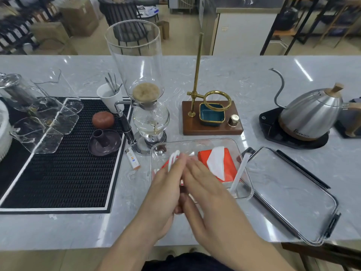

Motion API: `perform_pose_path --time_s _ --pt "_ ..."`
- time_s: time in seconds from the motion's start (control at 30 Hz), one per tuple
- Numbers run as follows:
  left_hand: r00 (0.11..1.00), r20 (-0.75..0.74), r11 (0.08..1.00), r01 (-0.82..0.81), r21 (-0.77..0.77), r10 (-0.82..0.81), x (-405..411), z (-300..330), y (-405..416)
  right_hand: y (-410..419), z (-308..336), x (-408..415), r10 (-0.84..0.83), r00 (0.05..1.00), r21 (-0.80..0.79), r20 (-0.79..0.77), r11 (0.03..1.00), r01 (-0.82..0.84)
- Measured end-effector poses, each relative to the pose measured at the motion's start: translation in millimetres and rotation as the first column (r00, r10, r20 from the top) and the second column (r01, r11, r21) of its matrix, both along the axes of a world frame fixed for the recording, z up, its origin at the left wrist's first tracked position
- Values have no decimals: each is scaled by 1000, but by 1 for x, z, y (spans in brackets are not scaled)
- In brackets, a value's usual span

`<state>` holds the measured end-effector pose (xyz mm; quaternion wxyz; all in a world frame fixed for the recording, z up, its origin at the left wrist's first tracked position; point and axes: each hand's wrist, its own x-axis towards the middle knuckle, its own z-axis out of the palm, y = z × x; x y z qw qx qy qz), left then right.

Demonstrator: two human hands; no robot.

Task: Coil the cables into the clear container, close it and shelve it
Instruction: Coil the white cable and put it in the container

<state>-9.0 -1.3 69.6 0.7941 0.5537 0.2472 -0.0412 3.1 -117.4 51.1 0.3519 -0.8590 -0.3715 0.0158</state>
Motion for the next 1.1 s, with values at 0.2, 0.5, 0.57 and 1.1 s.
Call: perform_pose_path --time_s 0.2,0.5,0.57,1.1 --pt "996 14 995 -87 42 87 -2 -8 8 0 -10 -12 76 997 -56 4 996 -76" --pt "994 48 995 -99 -2 99 -1 -20 24 -25 -12 0 57 909 462 -413 873 155" --pt "998 51 985 -34 -169 43 -1 -18 27 -25 -19 10 -9 860 456 -510 845 280" --pt "990 133 932 -6 363 -45 16 -30 43 8 -10 60 82 621 393 -780 836 383"
